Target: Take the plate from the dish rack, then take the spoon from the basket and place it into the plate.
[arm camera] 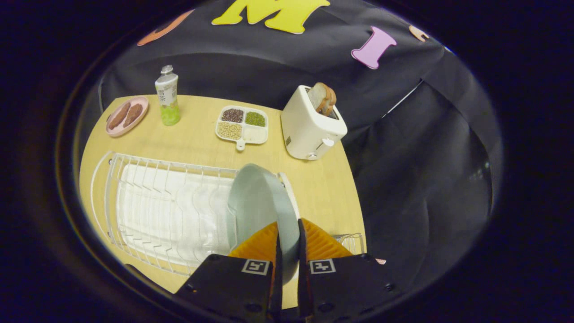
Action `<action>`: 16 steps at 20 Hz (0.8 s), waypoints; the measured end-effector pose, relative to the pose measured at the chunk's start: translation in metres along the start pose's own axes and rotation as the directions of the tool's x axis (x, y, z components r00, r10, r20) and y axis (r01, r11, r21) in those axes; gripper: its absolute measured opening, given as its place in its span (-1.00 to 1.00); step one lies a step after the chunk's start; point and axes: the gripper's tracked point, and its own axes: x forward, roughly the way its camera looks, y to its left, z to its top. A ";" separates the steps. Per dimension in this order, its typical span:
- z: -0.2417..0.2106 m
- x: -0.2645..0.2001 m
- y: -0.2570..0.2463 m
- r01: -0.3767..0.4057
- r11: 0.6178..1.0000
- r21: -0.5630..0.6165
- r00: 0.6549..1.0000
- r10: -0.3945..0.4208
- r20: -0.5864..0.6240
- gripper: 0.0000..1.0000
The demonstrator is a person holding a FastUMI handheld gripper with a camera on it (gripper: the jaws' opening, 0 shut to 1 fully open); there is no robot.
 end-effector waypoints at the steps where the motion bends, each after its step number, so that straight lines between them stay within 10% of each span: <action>1: 0.000 -0.003 0.004 0.027 1.000 0.003 1.000 -0.027 0.012 -0.65; 16: 0.005 -0.031 -0.028 0.221 0.955 0.196 0.957 -0.251 0.146 -0.66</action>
